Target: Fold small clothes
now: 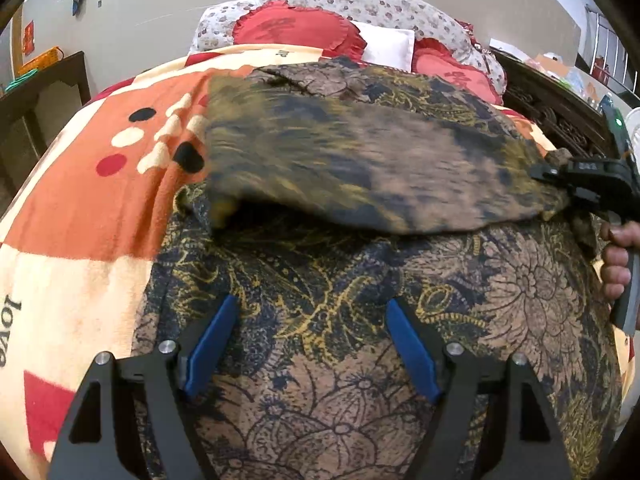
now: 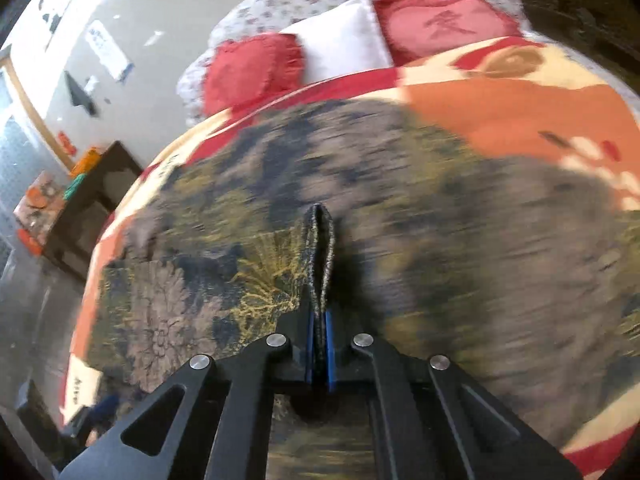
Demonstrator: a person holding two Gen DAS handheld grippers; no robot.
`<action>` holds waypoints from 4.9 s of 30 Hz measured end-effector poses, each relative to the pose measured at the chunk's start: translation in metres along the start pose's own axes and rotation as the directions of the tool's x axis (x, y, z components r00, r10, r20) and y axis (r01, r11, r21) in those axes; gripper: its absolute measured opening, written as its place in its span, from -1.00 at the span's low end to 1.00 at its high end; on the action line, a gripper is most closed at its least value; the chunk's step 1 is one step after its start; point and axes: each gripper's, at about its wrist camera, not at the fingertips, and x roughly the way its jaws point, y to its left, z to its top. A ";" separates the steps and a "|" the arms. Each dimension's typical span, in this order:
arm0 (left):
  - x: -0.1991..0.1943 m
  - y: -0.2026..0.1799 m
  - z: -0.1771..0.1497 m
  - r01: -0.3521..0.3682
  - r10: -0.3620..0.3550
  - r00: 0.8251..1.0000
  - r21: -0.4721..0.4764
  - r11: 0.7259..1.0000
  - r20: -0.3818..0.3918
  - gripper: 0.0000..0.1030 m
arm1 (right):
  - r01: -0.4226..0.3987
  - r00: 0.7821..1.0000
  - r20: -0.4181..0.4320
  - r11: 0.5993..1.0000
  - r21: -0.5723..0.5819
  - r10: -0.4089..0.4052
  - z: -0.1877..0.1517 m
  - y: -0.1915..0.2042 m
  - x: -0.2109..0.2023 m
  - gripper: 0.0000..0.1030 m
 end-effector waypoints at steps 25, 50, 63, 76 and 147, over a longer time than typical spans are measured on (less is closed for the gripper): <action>-0.002 0.030 0.104 0.040 -0.031 0.992 -0.073 0.997 0.125 0.87 | 0.082 0.993 0.093 0.993 -0.088 -0.073 0.004 -0.016 -0.092 -0.62; 0.044 0.024 0.082 0.001 -0.002 0.998 -0.014 1.000 -0.070 -0.25 | 0.145 0.988 0.066 0.980 -0.140 -0.137 -0.036 0.014 -0.043 -0.61; 0.027 -0.002 0.051 -0.113 0.113 0.994 0.012 0.994 -0.009 0.20 | 0.305 0.952 0.067 0.923 -0.236 -0.297 -0.076 0.035 -0.030 -0.39; 0.007 -0.005 0.008 -0.098 0.098 0.995 -0.076 0.992 -0.012 0.79 | 0.172 0.953 0.158 0.894 0.413 -0.257 -0.046 -0.187 -0.193 0.02; 0.093 -0.107 0.118 0.480 -0.603 0.724 -0.385 0.789 -0.333 0.49 | -0.058 0.995 0.057 0.928 -0.367 0.085 -0.107 0.099 -0.055 -0.67</action>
